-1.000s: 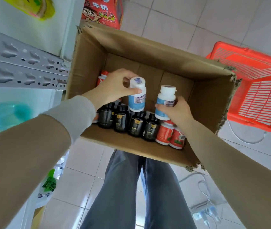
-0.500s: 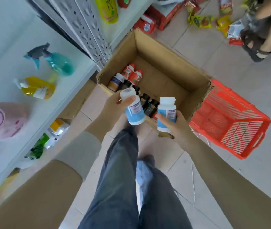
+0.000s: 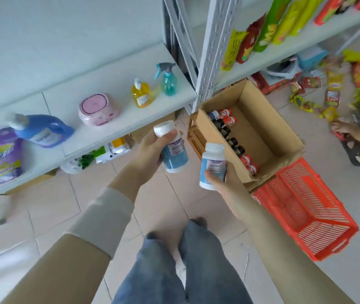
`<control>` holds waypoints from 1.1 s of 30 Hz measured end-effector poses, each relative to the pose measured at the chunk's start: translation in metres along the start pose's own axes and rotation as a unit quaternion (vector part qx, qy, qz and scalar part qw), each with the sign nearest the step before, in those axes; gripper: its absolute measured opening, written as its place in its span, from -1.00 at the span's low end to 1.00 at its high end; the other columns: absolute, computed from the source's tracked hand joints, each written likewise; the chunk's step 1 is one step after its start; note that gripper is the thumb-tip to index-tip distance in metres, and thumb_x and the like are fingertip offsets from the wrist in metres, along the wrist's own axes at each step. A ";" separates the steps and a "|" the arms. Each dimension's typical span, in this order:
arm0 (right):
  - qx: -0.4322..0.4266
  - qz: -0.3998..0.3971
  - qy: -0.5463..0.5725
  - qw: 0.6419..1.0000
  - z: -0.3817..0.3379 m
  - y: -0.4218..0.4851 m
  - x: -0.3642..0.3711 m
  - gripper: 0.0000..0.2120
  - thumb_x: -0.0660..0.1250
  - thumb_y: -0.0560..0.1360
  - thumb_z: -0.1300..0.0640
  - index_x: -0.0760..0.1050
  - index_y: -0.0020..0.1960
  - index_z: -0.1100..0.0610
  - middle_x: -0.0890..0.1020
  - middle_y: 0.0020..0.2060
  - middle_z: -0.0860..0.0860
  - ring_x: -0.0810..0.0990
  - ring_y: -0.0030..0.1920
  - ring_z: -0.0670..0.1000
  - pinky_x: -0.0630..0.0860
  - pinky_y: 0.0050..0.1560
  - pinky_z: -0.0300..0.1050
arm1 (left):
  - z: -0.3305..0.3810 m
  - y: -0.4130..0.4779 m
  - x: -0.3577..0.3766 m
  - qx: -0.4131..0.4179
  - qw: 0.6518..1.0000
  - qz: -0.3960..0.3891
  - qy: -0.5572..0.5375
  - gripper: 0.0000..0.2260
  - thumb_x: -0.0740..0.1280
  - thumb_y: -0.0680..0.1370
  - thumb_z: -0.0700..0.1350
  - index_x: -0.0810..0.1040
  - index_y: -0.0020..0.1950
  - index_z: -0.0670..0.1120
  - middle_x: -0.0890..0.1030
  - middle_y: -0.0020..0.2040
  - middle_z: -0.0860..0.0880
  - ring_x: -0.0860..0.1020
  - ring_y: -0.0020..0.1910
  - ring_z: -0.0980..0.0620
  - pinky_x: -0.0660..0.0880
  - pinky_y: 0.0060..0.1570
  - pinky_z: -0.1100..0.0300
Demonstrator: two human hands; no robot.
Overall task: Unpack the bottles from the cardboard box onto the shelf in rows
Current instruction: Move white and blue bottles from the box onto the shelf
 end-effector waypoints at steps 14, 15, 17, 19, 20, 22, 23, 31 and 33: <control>-0.151 -0.230 -0.091 0.957 -0.147 -0.094 0.221 -0.57 0.25 0.49 0.00 0.27 0.34 -0.02 0.53 0.20 -0.12 0.49 0.21 -0.15 0.35 0.30 -0.16 | 0.149 -0.170 -0.187 0.238 0.967 0.090 0.031 -0.88 0.19 0.59 -0.05 0.50 -0.01 -0.03 0.67 -0.12 0.09 0.64 -0.15 0.13 0.58 -0.10 0.23; -0.166 -0.243 -0.096 0.951 -0.160 -0.098 0.233 -0.53 0.27 0.45 -0.05 0.28 0.32 -0.02 0.53 0.21 -0.10 0.49 0.23 -0.14 0.35 0.31 -0.15 | 0.161 -0.178 -0.197 0.252 0.962 0.100 0.038 -0.88 0.20 0.58 -0.04 0.49 0.00 -0.02 0.66 -0.11 0.08 0.63 -0.15 0.12 0.58 -0.10 0.22; -0.189 -0.258 -0.103 0.942 -0.186 -0.104 0.254 -0.47 0.28 0.35 -0.12 0.30 0.28 -0.03 0.53 0.20 -0.08 0.49 0.22 -0.13 0.36 0.32 -0.14 | 0.187 -0.190 -0.213 0.283 0.951 0.115 0.048 -0.87 0.25 0.54 0.02 0.48 0.01 0.00 0.65 -0.11 0.09 0.62 -0.14 0.11 0.56 -0.07 0.20; -0.207 -0.263 -0.110 0.936 -0.212 -0.107 0.269 -0.49 0.30 0.30 -0.15 0.34 0.21 -0.04 0.56 0.15 -0.08 0.52 0.17 -0.15 0.38 0.31 -0.12 | 0.214 -0.198 -0.227 0.310 0.939 0.132 0.064 -0.83 0.31 0.48 0.08 0.49 -0.01 0.03 0.65 -0.12 0.09 0.62 -0.10 0.09 0.55 0.03 0.14; -0.217 -0.265 -0.107 0.934 -0.227 -0.107 0.275 -0.48 0.34 0.26 -0.19 0.36 0.17 -0.06 0.59 0.12 -0.09 0.54 0.15 -0.14 0.39 0.31 -0.10 | 0.229 -0.200 -0.233 0.325 0.933 0.137 0.072 -0.81 0.30 0.44 0.09 0.50 -0.02 0.03 0.64 -0.12 0.08 0.62 -0.08 0.08 0.54 0.08 0.10; -0.241 -0.268 -0.088 0.929 -0.258 -0.101 0.285 -0.33 0.47 0.10 -0.32 0.40 0.12 -0.08 0.63 0.07 -0.10 0.58 0.13 -0.10 0.42 0.28 -0.06 | 0.261 -0.202 -0.242 0.352 0.923 0.137 0.081 -0.78 0.27 0.41 0.07 0.51 -0.02 0.00 0.64 -0.10 0.06 0.61 -0.07 0.09 0.52 0.12 0.09; -0.250 -0.272 -0.079 0.926 -0.274 -0.097 0.289 -0.26 0.50 0.03 -0.34 0.42 0.11 -0.07 0.64 0.06 -0.09 0.59 0.13 -0.08 0.43 0.27 -0.05 | 0.277 -0.202 -0.246 0.363 0.918 0.136 0.087 -0.75 0.27 0.41 0.06 0.51 0.01 -0.03 0.64 -0.09 0.05 0.62 -0.06 0.10 0.52 0.11 0.10; -0.329 -0.313 -0.094 0.886 -0.418 -0.061 0.330 -0.54 0.40 0.24 0.03 0.37 0.10 -0.03 0.61 0.02 -0.07 0.58 0.08 -0.08 0.41 0.32 0.07 | 0.410 -0.179 -0.274 0.397 0.889 0.176 0.146 -0.94 0.24 0.58 -0.16 0.49 -0.03 -0.07 0.62 -0.07 0.00 0.60 -0.09 0.10 0.56 -0.09 0.29; -0.338 -0.323 -0.117 0.876 -0.446 -0.049 0.344 -0.43 0.41 0.18 0.01 0.34 0.16 -0.02 0.60 0.03 -0.08 0.57 0.11 -0.04 0.40 0.33 0.12 | 0.435 -0.166 -0.284 0.390 0.885 0.182 0.175 -0.96 0.25 0.56 -0.15 0.49 -0.03 -0.07 0.60 -0.02 -0.06 0.59 -0.05 0.06 0.53 0.07 0.18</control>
Point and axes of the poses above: each hand's wrist, its own y-axis towards the middle knuckle, its own x-axis out of the palm, z = x × y, the point moved 3 cm from there along y, towards the middle knuckle
